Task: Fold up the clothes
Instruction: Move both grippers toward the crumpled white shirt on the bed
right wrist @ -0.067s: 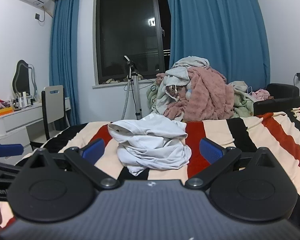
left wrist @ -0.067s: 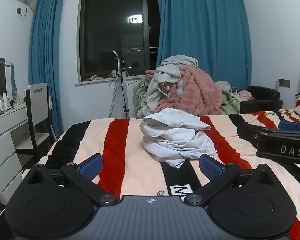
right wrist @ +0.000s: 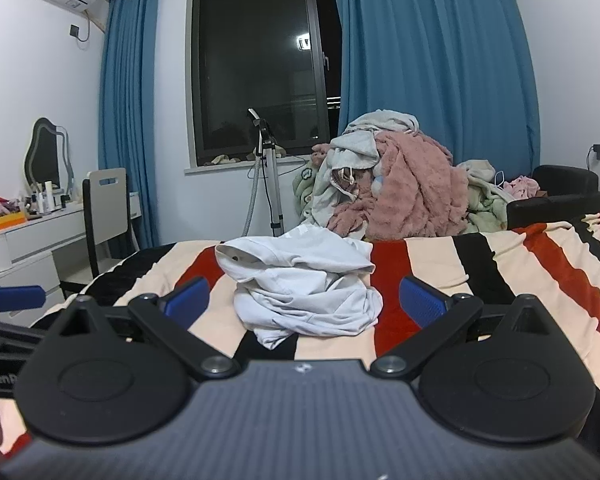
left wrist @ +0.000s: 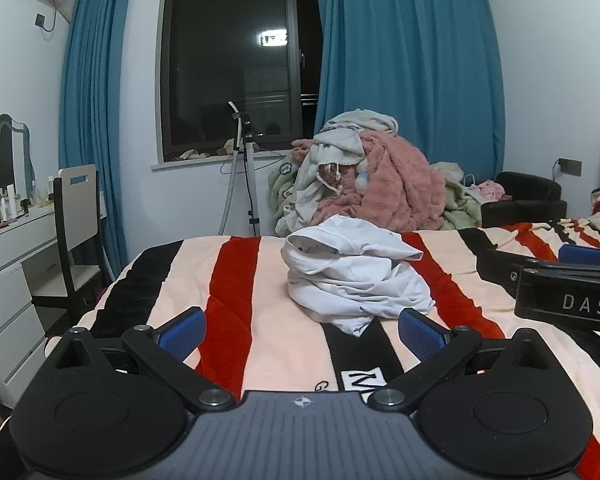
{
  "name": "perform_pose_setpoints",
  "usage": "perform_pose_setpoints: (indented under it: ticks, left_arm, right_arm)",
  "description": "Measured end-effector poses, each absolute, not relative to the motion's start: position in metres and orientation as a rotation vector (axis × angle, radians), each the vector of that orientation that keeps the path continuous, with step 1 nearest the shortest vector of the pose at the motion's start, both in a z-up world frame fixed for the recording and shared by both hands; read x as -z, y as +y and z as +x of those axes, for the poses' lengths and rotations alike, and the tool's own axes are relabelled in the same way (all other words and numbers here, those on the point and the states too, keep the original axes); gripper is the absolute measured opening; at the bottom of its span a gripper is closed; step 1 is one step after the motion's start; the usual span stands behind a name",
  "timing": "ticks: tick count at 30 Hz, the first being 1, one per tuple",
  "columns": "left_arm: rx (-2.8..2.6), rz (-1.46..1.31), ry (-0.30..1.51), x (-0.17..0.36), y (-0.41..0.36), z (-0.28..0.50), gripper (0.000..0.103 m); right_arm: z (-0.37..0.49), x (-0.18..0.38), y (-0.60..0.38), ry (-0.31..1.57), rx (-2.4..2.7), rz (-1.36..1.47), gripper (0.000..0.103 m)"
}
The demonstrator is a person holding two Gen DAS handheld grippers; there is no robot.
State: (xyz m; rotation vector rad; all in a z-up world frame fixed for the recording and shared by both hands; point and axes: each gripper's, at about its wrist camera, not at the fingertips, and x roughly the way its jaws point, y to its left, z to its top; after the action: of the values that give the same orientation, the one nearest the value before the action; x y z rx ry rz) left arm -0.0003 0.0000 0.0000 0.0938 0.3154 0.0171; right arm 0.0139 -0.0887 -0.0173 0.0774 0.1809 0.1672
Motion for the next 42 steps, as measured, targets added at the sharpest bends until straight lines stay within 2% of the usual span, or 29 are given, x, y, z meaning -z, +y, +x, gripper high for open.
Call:
perform_pose_setpoints:
  ticks: [27,34,39,42]
  left_arm:
    - [-0.029,0.073,0.301,-0.001,0.002,-0.004,0.103]
    - [0.012,0.072,0.285,0.0,0.0,-0.007,0.103]
    - [0.007,0.106,0.277,0.005,-0.011,-0.008,0.103]
    - [0.021,0.111,0.278,0.012,-0.017,-0.01,0.103]
  right_arm:
    - [0.012,0.02,-0.09,0.181,-0.152,0.081,0.103]
    - [0.006,0.02,-0.093,0.1,-0.067,0.05,0.103]
    - [0.012,0.022,-0.107,0.104,-0.067,0.179,0.103]
    - [0.012,0.024,-0.108,0.087,-0.04,0.155,0.103]
